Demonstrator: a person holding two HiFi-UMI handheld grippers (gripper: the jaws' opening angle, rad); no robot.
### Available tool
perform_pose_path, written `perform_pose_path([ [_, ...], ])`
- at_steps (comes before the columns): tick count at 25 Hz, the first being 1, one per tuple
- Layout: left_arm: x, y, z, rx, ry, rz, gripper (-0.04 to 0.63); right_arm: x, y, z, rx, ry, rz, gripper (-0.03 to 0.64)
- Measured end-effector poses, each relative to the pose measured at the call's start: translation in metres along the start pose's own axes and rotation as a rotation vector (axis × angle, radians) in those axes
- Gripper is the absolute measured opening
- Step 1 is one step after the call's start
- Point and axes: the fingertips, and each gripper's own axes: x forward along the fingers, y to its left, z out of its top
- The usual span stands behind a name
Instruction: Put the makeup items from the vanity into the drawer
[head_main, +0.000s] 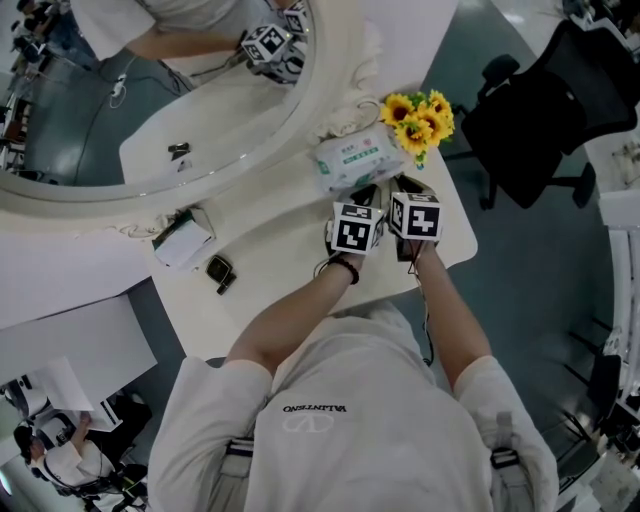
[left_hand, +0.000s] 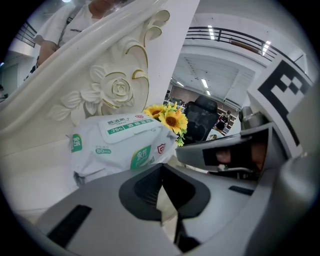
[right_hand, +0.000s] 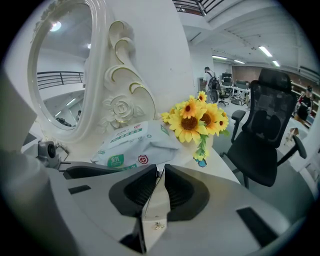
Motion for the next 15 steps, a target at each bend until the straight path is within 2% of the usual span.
perform_pose_path([
  [15,-0.0041,-0.0007,0.0060,-0.006,-0.026,0.001,0.002,-0.0054,0.0007,0.0044,0.019,-0.007,-0.003,0.080],
])
